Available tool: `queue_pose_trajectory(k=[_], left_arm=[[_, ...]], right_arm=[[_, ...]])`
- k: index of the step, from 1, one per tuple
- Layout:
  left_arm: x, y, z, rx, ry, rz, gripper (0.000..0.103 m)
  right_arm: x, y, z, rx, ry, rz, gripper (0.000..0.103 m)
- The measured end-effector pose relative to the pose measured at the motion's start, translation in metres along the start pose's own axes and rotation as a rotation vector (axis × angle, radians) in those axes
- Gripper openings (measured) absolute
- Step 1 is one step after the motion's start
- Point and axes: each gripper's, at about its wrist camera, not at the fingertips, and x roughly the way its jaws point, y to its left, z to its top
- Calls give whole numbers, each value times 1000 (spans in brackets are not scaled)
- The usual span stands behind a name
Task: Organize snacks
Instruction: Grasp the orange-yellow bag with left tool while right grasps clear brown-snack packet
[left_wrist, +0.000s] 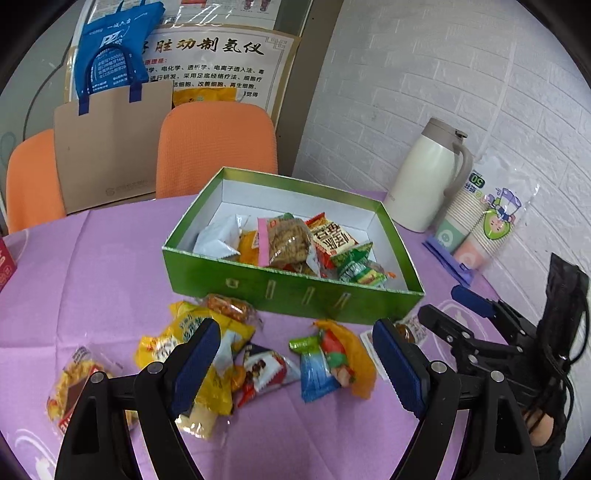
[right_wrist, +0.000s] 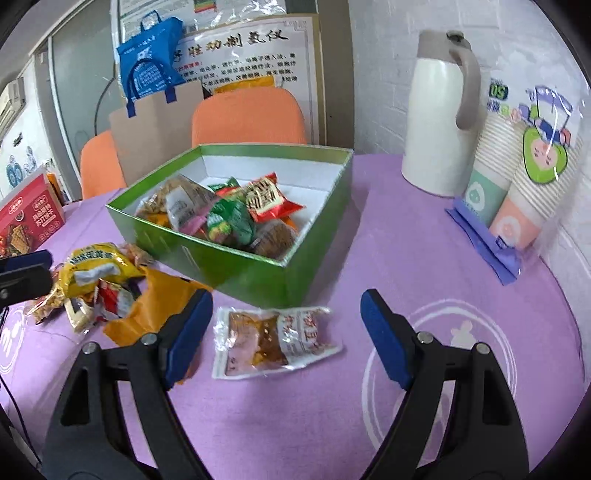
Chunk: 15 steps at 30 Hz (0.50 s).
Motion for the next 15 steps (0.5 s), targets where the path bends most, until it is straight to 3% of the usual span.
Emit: queue_pose_trajectory(k=[12,15], left_arm=[[-16,1,-34,19,24,1,86],[-16,4,-37,10,28,0,86]], right_arm=[[41,-17,-3,71,126,-6,82],[47,-17,-5,69,158,21,74]])
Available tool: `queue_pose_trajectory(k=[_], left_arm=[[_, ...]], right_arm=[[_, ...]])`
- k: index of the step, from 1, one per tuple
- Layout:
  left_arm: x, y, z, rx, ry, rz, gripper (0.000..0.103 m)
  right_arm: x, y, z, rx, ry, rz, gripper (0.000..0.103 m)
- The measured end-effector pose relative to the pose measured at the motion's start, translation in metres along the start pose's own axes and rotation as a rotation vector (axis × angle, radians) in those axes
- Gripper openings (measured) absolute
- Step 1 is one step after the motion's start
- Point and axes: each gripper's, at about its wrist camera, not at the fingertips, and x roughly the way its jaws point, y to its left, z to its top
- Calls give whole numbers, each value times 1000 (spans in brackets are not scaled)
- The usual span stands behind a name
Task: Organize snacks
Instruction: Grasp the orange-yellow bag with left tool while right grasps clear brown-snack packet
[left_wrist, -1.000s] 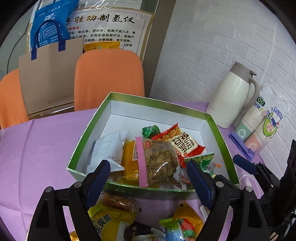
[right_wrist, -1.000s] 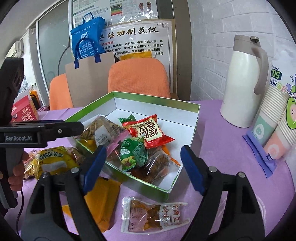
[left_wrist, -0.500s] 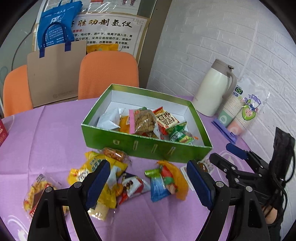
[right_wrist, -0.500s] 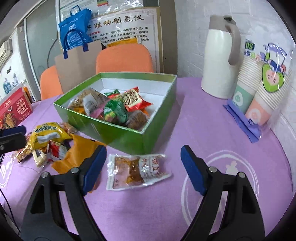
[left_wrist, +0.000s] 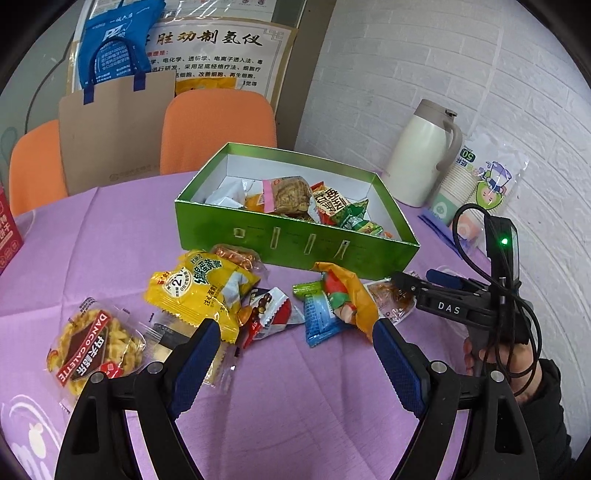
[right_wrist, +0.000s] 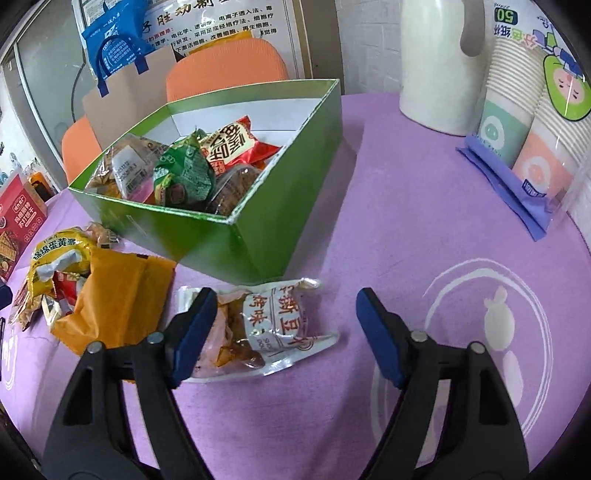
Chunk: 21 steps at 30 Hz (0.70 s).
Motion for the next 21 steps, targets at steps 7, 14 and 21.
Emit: queue_pose_trajectory(k=[7,14,21], left_arm=[[7,9,-4,-24,18,-3,86],[8,24,-14,-52,27,0,86],[12,40,-23,-110,47,-25,86]], right_arm=[[-14,23,-17,-81,28,90,57],[-45,44,-57,-151,38,232,58],[-59,32,-62,-119,17,208,59]])
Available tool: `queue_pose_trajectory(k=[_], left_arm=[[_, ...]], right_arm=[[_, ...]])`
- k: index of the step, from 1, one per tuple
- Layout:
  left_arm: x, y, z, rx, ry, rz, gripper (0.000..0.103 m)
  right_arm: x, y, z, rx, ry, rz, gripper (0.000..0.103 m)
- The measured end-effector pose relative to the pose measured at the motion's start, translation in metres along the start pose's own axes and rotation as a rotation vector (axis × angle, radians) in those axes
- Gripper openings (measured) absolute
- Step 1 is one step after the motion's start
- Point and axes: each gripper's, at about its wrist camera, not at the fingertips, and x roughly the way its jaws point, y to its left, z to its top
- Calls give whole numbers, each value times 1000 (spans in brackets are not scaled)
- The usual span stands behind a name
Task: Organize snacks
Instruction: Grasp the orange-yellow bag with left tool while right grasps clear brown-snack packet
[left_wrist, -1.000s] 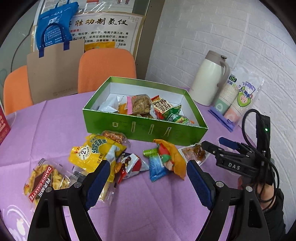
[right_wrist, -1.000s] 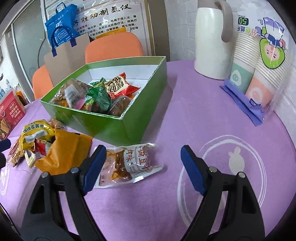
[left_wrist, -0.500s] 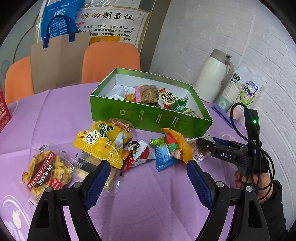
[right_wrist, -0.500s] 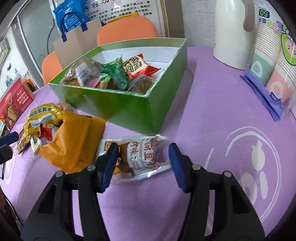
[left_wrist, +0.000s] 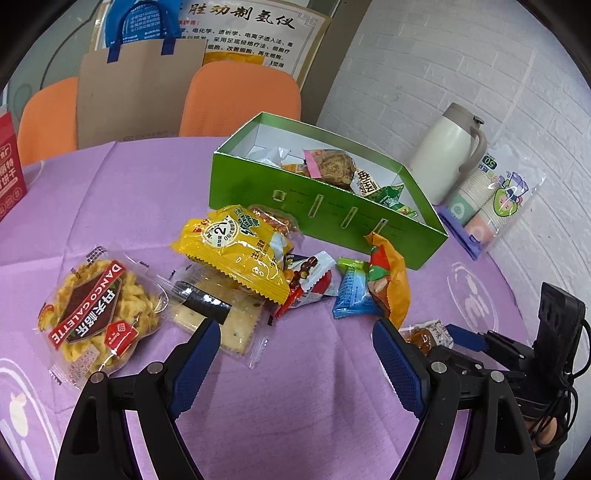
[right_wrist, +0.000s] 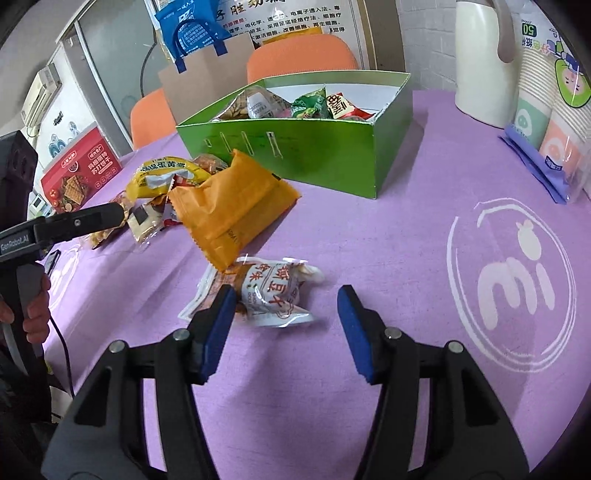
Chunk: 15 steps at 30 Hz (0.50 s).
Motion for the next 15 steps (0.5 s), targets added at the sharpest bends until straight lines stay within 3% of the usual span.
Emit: queue_pose_trajectory(k=[5,9,15], left_arm=[[4,-14,5,32,-1,-45,86],[11,-35,15,96,0,-78,86],[35,-60,32,157,25,-98,84]], right_arm=[[4,18,-3,-27,21,26,59],[-3,44,-18,-108,52,142,59],[-12,43,-6,-158,-1,41,59]])
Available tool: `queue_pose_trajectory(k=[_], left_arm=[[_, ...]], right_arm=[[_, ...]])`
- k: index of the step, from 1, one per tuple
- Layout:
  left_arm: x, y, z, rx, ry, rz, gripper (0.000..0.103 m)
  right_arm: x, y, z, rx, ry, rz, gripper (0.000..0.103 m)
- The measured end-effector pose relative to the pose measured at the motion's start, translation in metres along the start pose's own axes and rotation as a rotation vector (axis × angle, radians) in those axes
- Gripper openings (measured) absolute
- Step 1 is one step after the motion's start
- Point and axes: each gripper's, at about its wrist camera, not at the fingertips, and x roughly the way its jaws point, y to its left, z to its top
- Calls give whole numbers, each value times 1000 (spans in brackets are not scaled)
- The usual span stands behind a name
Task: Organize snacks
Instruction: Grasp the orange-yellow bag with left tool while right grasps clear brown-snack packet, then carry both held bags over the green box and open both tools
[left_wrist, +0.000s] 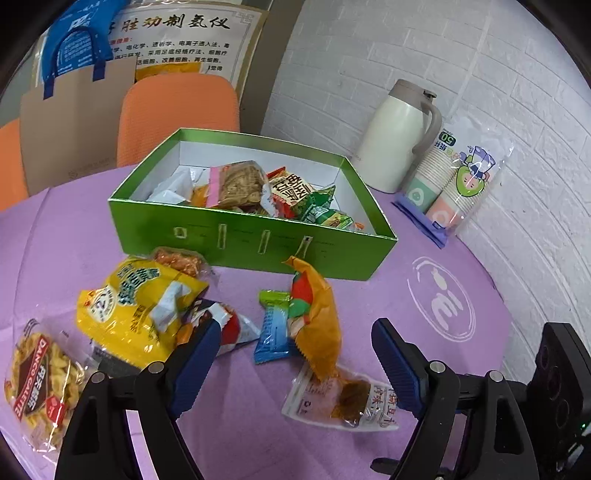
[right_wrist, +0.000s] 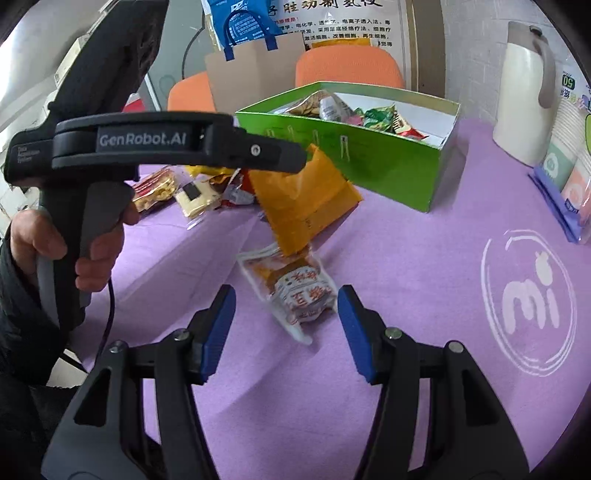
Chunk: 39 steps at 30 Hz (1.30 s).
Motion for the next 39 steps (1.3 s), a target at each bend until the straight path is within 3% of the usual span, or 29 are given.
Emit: queue_pose_trajectory(k=[2,7,11,14,19,20,21,22,24,26,29,30,31,32,39], left_arm=[[9,-5,4,14,17,-4,83],[16,-13,4,42,39,-4,83],[17,-6,3,30,44,-11,82],[24,-7,7,36,62,-25,71],[43,-16,12,68,99,-22,67],[48,-17,12,74,110,-20,62],[52,-17,12,80,124,-21,49],[54,-17,11,85,130,-15,46],[53,-15,11,87,120,-2,46],[53,-11,12,67,123,-19,46],[56,-10,12,64,120,-15,46],[56,-12,11,77,116,-6,45],[56,-14,10,93,111,3,34],[54,-17,9,112,108,3,32],[22,-18,11,103,64,-38,29]], right_arm=[[5,-1,5,-14,-4,-10,64],[22,5,3,-39,43,13,65],[22,17,-8,-48,65,97,64],[20,21,-9,-61,46,58,64],[32,21,-2,-24,37,41,64],[35,22,-2,-30,42,32,64],[37,24,-3,-40,42,20,64],[37,27,-4,-51,40,18,64],[37,28,-5,-53,35,6,62],[34,28,-8,-57,31,-21,49],[30,26,-12,-57,29,-32,44],[28,25,-12,-49,29,-26,44],[27,24,-12,-36,30,-20,43],[24,22,-12,-26,29,-17,41],[-18,5,0,22,-64,-17,39]])
